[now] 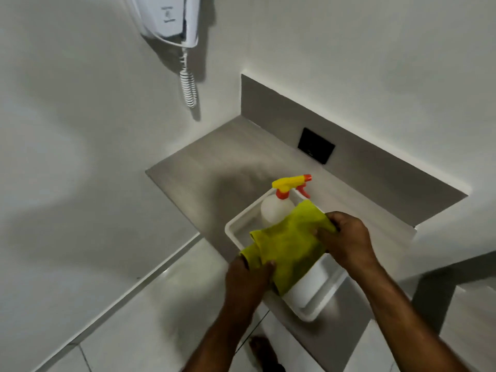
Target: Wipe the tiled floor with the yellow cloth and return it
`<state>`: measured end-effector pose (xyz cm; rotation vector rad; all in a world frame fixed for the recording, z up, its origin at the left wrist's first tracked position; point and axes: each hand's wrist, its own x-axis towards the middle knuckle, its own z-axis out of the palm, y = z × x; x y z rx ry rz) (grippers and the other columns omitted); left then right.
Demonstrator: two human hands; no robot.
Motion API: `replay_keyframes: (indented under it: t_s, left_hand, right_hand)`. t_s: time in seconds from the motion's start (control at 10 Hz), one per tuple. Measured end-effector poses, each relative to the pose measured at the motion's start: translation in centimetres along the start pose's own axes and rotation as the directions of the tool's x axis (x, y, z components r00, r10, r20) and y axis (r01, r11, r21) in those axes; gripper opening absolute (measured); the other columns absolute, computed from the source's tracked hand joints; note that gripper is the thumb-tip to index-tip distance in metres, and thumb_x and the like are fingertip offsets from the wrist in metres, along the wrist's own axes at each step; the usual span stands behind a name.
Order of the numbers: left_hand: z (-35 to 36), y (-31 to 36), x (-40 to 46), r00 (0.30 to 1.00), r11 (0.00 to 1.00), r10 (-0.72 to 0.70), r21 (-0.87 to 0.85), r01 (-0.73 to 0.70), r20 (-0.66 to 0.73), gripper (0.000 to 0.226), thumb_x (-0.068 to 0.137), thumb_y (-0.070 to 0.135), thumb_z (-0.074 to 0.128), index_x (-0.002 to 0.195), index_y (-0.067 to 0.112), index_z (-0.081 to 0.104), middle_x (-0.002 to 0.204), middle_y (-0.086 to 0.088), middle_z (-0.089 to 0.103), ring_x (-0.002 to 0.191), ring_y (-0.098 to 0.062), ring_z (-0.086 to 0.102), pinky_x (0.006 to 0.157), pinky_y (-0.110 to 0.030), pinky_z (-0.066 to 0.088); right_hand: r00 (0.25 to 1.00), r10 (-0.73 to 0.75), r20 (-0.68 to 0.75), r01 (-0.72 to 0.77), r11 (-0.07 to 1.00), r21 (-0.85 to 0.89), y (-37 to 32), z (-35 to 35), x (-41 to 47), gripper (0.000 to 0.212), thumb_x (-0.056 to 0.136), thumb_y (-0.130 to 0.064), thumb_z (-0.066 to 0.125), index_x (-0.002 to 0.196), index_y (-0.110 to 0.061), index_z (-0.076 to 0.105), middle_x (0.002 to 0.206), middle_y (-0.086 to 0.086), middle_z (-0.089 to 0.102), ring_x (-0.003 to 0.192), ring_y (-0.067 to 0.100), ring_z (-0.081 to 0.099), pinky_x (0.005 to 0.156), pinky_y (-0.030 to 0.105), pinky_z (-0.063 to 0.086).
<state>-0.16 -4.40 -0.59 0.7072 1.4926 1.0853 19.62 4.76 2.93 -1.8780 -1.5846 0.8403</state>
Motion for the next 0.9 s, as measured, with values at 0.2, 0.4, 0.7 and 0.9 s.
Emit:
replay_keyframes:
  t_s: [0.2, 0.4, 0.7, 0.9]
  left_hand:
    - [6.6, -2.5, 3.1, 0.998, 0.864, -0.019, 0.502, 0.05, -0.065, 0.028, 0.074, 0.04, 0.072, 0.085, 0.025, 0.052, 0.079, 0.01, 0.059, 0.073, -0.008, 0.057, 0.062, -0.028, 0.048]
    - [8.7, -2.8, 5.0, 0.999, 0.614, 0.001, 0.788, 0.03, -0.039, 0.022, 0.078, 0.045, 0.059, 0.081, 0.025, 0.05, 0.082, 0.004, 0.061, 0.081, -0.022, 0.063, 0.062, -0.028, 0.041]
    - [8.3, -2.6, 5.6, 0.993, 0.067, 0.121, 0.997, -0.025, 0.017, 0.049, 0.076, 0.034, 0.069, 0.119, 0.012, 0.056, 0.115, -0.011, 0.056, 0.107, -0.03, 0.055, 0.075, -0.042, 0.053]
    - [3.1, 1.4, 5.9, 0.897, -0.009, 0.426, 0.992, -0.124, 0.116, 0.045, 0.082, 0.047, 0.057, 0.11, 0.012, 0.057, 0.106, -0.011, 0.061, 0.095, -0.031, 0.057, 0.069, -0.039, 0.047]
  right_hand:
    - [0.992, 0.121, 0.044, -0.11, 0.975, -0.194, 7.6, 0.4, 3.7, 0.012, 0.081, -0.016, 0.074, 0.093, -0.015, 0.072, 0.082, 0.005, 0.07, 0.087, 0.031, 0.068, 0.072, 0.027, 0.042]
    - [0.991, 0.029, 0.129, 0.007, 0.962, -0.272, 10.4, 1.4, 4.7, 0.027, 0.085, -0.02, 0.064, 0.105, -0.002, 0.068, 0.105, 0.022, 0.072, 0.099, 0.04, 0.065, 0.081, 0.033, 0.046]
    - [0.99, -0.102, 0.099, 0.137, 0.483, -0.865, 7.8, 2.3, 2.2, 0.015, 0.065, -0.022, 0.082, 0.064, -0.021, 0.068, 0.062, -0.002, 0.066, 0.052, 0.017, 0.064, 0.044, 0.021, 0.048]
    - [0.889, -0.457, -0.009, 0.3, 0.597, -0.745, 3.8, 2.6, 2.0, 0.02, 0.075, -0.021, 0.079, 0.066, -0.012, 0.063, 0.066, 0.007, 0.062, 0.053, 0.025, 0.061, 0.044, 0.027, 0.051]
